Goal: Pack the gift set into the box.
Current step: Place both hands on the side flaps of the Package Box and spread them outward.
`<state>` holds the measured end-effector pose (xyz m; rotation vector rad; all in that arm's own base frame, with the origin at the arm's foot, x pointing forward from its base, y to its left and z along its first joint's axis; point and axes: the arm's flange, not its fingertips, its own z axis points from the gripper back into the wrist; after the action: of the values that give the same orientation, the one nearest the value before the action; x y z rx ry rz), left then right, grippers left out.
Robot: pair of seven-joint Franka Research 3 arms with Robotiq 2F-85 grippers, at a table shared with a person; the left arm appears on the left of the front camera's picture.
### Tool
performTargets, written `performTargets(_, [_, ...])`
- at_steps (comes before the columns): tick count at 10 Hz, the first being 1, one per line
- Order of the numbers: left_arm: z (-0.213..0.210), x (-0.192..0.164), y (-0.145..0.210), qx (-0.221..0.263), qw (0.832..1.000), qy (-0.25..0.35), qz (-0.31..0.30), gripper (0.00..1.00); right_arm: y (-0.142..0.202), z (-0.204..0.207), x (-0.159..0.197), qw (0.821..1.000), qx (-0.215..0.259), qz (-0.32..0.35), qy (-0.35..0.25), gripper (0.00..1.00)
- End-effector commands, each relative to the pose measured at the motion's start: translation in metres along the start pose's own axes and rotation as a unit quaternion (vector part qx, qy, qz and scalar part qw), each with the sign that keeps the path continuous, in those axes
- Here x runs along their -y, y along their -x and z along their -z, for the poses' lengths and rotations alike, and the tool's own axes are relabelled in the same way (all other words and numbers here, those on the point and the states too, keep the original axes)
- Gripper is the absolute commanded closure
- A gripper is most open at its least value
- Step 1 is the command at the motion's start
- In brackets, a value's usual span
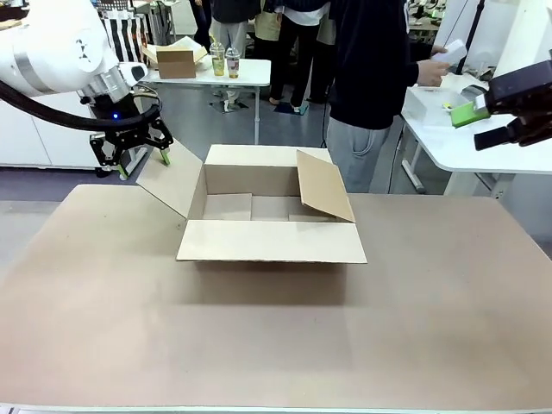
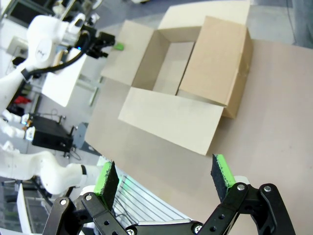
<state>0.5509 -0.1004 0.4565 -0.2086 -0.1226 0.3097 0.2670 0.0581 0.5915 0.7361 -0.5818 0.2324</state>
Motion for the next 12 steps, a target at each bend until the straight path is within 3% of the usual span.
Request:
performTargets(1, [-0.003,0.003,-0.001,-0.002,1.000,-0.009,-0.006,0.00,0.000,0.000,0.000,1.000,0.000,0.000,0.000,0.00])
performTargets(3, [-0.003,0.003,-0.001,-0.002,1.000,-0.009,-0.006,0.00,-0.057,0.068,-0.025,0.990,-0.107,-0.010,0.089,0.00])
performTargets(5, [-0.003,0.003,-0.001,-0.002,1.000,-0.009,-0.006,0.00,-0.083,0.120,-0.037,0.979,-0.156,-0.009,0.129,0.00])
performTargets(6, [-0.003,0.003,-0.001,-0.002,1.000,-0.009,-0.006,0.00,-0.092,0.149,-0.043,0.976,-0.175,-0.026,0.126,0.00])
performTargets(10, [-0.003,0.003,-0.001,-0.002,1.000,-0.009,-0.006,0.00,-0.116,0.245,-0.064,0.930,-0.214,-0.122,0.273,0.00])
performTargets(11, [-0.003,0.003,-0.001,-0.002,1.000,-0.009,-0.006,0.00,-0.111,0.235,-0.060,0.941,-0.228,-0.145,0.205,0.00])
performTargets(12, [-0.003,0.003,-0.001,-0.002,1.000,-0.009,-0.006,0.00,-0.108,0.236,-0.056,0.946,-0.211,-0.105,0.222,0.00])
